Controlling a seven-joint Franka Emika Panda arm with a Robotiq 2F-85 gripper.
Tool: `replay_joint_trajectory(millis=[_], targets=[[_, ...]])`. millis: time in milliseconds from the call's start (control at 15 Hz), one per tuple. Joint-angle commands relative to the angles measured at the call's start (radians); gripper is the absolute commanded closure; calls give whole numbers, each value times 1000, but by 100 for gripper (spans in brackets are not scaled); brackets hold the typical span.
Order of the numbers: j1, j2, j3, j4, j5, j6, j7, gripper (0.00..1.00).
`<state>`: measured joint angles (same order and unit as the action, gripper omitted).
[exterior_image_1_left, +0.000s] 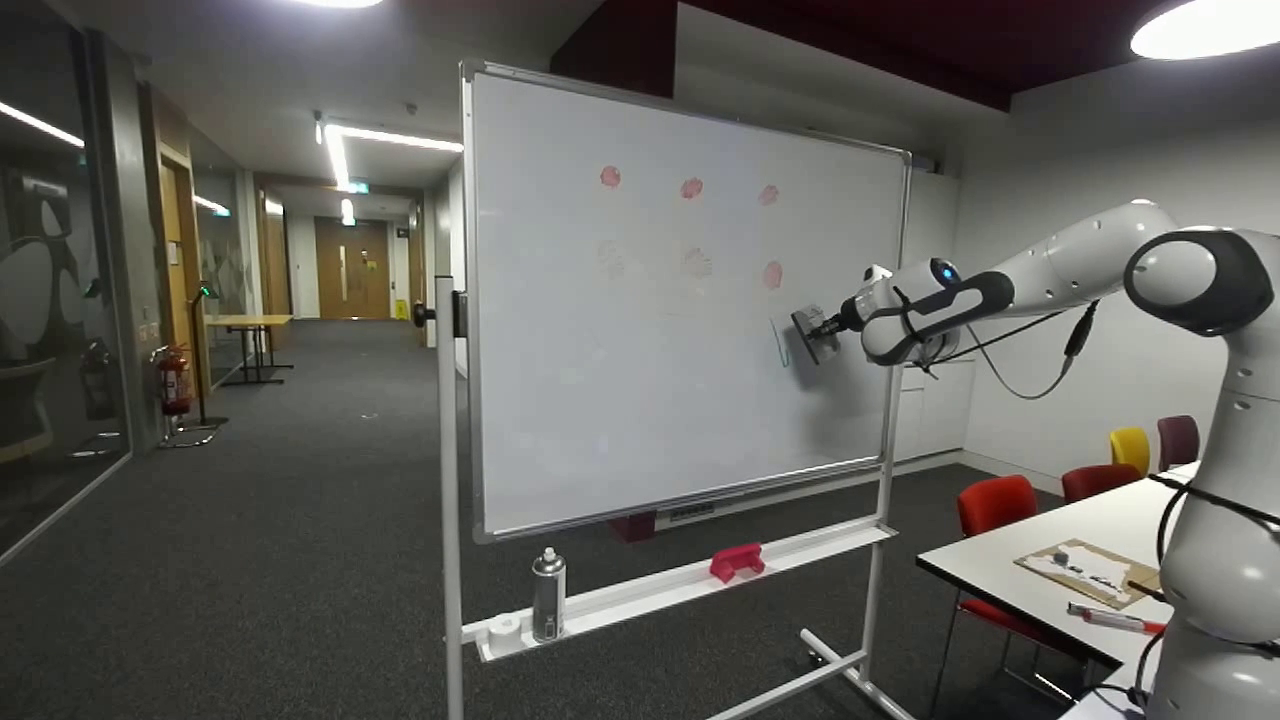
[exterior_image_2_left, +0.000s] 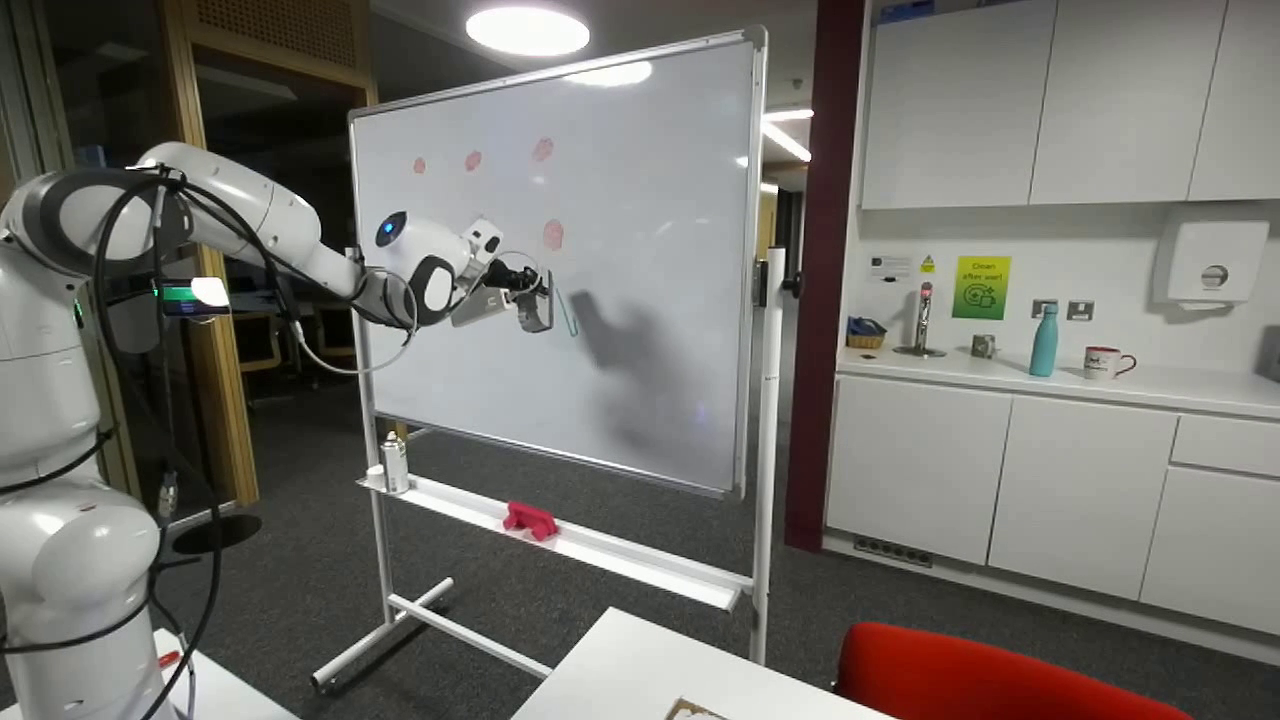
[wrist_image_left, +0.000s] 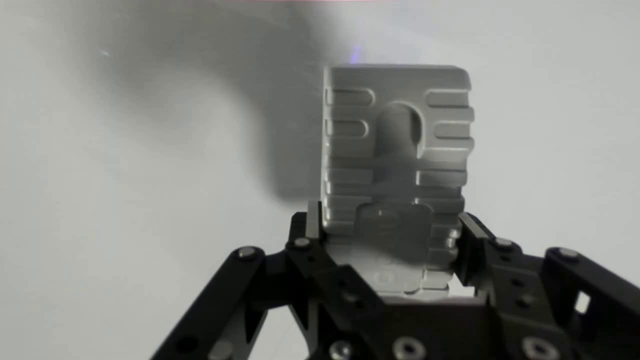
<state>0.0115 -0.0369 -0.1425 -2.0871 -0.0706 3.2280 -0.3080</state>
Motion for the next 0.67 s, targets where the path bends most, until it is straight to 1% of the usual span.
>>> replay_joint_trajectory(millis=[0, 67, 133, 200, 467, 533, 600], targets=[[-6, 83, -10, 97, -7, 48, -25, 65], [-8, 92, -11, 110, -3, 37, -16, 65], [-1, 49, -5, 53, -2, 2, -1, 40], [-34, 63, 20, 69, -44, 0, 38, 40], [-34, 80, 17, 88, -45, 0, 38, 40], [-34, 85, 18, 91, -46, 15, 36, 65], [-36, 93, 20, 92, -54, 37, 37, 65]])
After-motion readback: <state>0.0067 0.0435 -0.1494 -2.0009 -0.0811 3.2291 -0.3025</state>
